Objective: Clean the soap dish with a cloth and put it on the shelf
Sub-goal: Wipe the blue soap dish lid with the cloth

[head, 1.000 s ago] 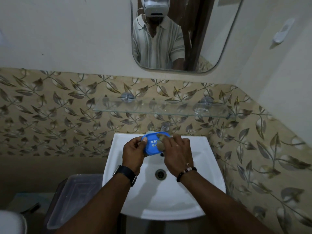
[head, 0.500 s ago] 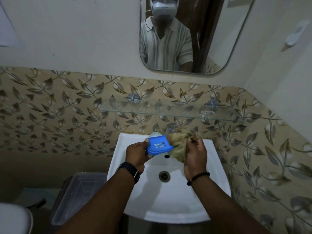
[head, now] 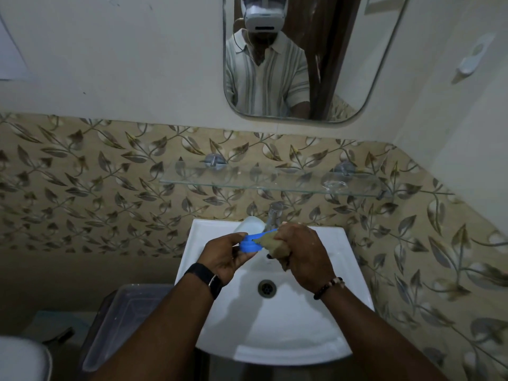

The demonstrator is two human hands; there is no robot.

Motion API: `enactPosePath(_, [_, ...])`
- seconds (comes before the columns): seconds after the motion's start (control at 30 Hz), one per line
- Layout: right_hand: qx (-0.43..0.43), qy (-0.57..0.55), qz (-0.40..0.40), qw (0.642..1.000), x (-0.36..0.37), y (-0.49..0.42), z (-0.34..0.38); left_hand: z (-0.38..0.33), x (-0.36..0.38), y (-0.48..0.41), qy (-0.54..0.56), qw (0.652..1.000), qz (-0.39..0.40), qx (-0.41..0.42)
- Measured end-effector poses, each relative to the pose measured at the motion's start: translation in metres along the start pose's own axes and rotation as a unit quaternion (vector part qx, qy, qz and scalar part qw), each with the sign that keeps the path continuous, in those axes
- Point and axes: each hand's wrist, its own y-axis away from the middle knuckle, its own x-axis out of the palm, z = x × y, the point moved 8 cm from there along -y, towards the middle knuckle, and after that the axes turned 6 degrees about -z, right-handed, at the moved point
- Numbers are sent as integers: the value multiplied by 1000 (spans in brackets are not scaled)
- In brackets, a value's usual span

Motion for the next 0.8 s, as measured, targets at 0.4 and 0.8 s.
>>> enactPosePath(0.4, [44,-142,-10,989,3,-1,6,-15,-16,2,-152,988,29,24])
enactPosePath(0.8, [122,-197,-19,973,-16,-23,-14,-61,39,53,-454,779,142,409])
